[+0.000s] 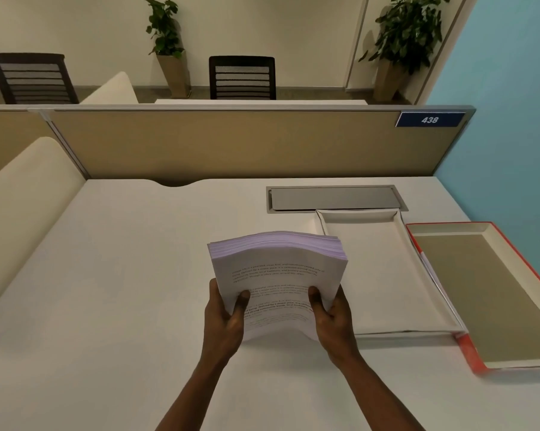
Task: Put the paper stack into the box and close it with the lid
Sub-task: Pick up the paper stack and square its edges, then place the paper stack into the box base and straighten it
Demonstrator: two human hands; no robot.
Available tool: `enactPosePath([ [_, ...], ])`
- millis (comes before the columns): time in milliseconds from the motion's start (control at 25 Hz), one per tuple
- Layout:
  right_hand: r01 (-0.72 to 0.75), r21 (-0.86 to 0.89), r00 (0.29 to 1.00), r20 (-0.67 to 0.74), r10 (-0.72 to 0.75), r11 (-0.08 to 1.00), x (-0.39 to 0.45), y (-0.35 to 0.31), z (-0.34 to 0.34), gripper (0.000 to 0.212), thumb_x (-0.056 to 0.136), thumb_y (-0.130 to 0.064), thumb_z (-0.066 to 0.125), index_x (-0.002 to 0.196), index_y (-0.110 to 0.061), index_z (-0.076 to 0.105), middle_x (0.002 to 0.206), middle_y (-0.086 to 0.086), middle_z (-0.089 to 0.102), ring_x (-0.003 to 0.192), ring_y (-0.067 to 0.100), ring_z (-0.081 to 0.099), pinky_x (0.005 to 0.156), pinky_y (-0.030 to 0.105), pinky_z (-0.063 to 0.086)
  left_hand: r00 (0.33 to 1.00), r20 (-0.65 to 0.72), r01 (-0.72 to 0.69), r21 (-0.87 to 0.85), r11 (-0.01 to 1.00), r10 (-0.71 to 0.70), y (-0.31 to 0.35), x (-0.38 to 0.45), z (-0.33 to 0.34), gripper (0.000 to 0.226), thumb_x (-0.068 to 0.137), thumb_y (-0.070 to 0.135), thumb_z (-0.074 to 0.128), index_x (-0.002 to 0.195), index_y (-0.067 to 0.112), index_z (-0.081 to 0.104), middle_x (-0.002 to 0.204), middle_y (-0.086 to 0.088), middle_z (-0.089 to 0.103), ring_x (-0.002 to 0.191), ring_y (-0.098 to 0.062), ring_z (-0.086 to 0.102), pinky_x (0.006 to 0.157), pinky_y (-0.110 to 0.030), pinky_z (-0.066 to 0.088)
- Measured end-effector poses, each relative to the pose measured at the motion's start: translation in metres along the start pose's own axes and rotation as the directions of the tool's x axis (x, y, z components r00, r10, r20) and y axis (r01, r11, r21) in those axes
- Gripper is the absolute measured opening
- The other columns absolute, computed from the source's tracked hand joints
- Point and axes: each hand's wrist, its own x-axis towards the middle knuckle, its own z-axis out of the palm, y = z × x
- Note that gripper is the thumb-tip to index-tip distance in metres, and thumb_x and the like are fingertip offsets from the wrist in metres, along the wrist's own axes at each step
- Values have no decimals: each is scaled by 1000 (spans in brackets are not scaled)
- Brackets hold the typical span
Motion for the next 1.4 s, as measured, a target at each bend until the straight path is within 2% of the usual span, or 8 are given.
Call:
enactPosePath([
  [200,36,-283,998,60,-20,958,3,0,-13,36,91,-21,70,113,-45,56,102,-26,70,99,-11,65,74,2,50,992,124,-63,252,966,32,-9,12,-21,43,98,7,60,123,40,46,116,22,59,109,2,60,89,-26,56],
  [320,73,-394,997,55,-56,916,6,1,-20,30,90,-21,72,116,-30,61,97,-23,68,89,-19,63,69,-4,46,993,122,-51,337,940,10,-6,18,-30,42,95,2,64,116,36,54,105,34,62,95,11,64,75,-6,50],
  [400,71,-393,997,42,-59,917,9,-4,-22,31,86,-20,77,114,-27,65,92,-31,66,83,-19,64,67,-3,46,996,93,-34,324,945,4,-2,20,-30,38,92,-2,66,116,27,61,100,32,64,89,11,65,71,-5,49],
  [640,25,-341,999,38,-13,940,12,-29,-38,36,81,-31,78,116,-26,68,98,-20,73,88,-4,71,72,15,59,983,181,-60,341,938,-3,30,40,-32,38,90,4,71,112,34,61,97,28,67,88,1,67,69,-18,53],
  [800,-36,-309,999,-7,36,950,19,-56,-73,43,78,-31,78,119,-20,69,114,-2,76,100,12,74,88,38,62,944,322,-24,299,954,-78,67,57,-8,33,93,14,71,121,31,64,105,16,72,93,-9,72,77,-37,61],
  [1080,-200,-164,974,-141,178,966,38,-91,-194,41,77,-14,85,115,-11,71,106,10,79,92,27,77,84,46,62,824,516,174,165,971,-235,96,74,116,32,94,11,70,126,9,68,112,-7,78,99,-28,77,90,-50,62],
  [1280,-352,-110,919,-228,321,930,64,-94,-302,21,78,-13,84,96,-14,74,96,11,80,81,31,78,74,44,64,745,550,354,152,923,-377,93,60,244,28,96,11,67,122,0,69,102,-10,78,88,-26,77,75,-38,64],
  [1400,-387,-147,907,-240,347,910,83,-90,-359,23,80,-17,82,101,-12,74,87,7,81,73,26,78,63,35,62,702,552,426,180,886,-450,88,52,312,25,98,14,66,120,2,68,97,-4,76,84,-19,75,59,-25,61],
])
